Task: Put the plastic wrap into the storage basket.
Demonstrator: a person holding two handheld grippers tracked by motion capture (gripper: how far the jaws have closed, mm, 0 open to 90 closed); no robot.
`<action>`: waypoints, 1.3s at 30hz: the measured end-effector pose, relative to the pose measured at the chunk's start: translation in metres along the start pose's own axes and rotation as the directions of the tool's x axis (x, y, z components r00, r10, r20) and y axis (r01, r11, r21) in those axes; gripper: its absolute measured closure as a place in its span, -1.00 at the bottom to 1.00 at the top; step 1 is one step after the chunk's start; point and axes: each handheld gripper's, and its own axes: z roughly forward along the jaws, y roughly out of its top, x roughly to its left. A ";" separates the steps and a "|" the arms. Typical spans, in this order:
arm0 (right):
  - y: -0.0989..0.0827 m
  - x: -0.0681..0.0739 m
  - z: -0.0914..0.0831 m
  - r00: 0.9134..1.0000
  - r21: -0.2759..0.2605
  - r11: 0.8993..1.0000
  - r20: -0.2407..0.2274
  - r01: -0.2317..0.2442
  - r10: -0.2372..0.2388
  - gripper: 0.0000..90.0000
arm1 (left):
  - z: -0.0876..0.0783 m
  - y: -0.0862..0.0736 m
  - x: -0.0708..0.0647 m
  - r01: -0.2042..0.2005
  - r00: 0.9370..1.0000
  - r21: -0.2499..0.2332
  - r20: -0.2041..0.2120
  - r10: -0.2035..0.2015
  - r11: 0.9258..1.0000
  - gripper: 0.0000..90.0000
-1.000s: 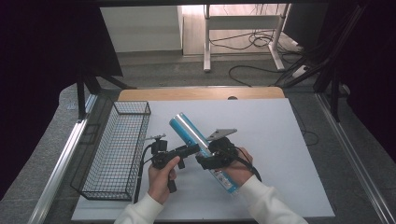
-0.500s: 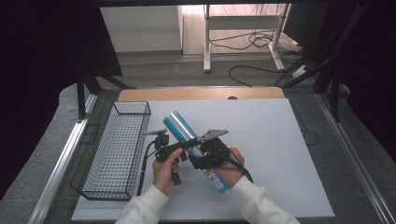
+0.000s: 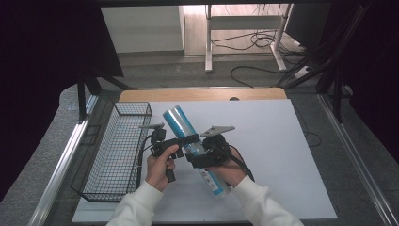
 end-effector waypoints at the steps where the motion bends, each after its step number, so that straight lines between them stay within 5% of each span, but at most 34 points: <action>1: 0.000 0.002 -0.005 1.000 -0.015 1.000 0.000 0.009 -0.009 -0.64 | -0.001 0.001 0.000 -0.007 1.000 0.008 -0.001 0.007 1.000 -0.29; 6: 0.000 -0.003 -0.035 0.999 -0.061 0.998 -0.046 0.010 -0.013 -0.73 | -0.009 0.005 0.001 -0.029 1.000 0.028 -0.004 0.029 0.999 -0.29; 16: -0.032 -0.050 -0.078 0.997 -0.119 0.989 -0.003 -0.081 0.082 -0.73 | -0.027 0.018 -0.008 -0.077 0.997 0.077 -0.008 0.078 0.994 -0.29; 22: -0.058 -0.077 -0.079 0.988 -0.094 0.987 0.066 -0.130 0.137 -0.67 | -0.041 0.029 -0.016 -0.111 0.994 0.107 -0.011 0.113 0.988 -0.29; 28: -0.075 -0.097 -0.078 0.977 -0.089 0.978 0.078 -0.189 0.196 -0.67 | -0.057 0.041 -0.025 -0.138 0.989 0.152 -0.023 0.143 0.979 -0.29; 39: -0.085 -0.107 -0.074 0.967 -0.074 0.972 0.111 -0.223 0.230 -0.67 | -0.093 0.056 -0.029 -0.163 0.977 0.173 -0.106 0.183 0.971 -0.29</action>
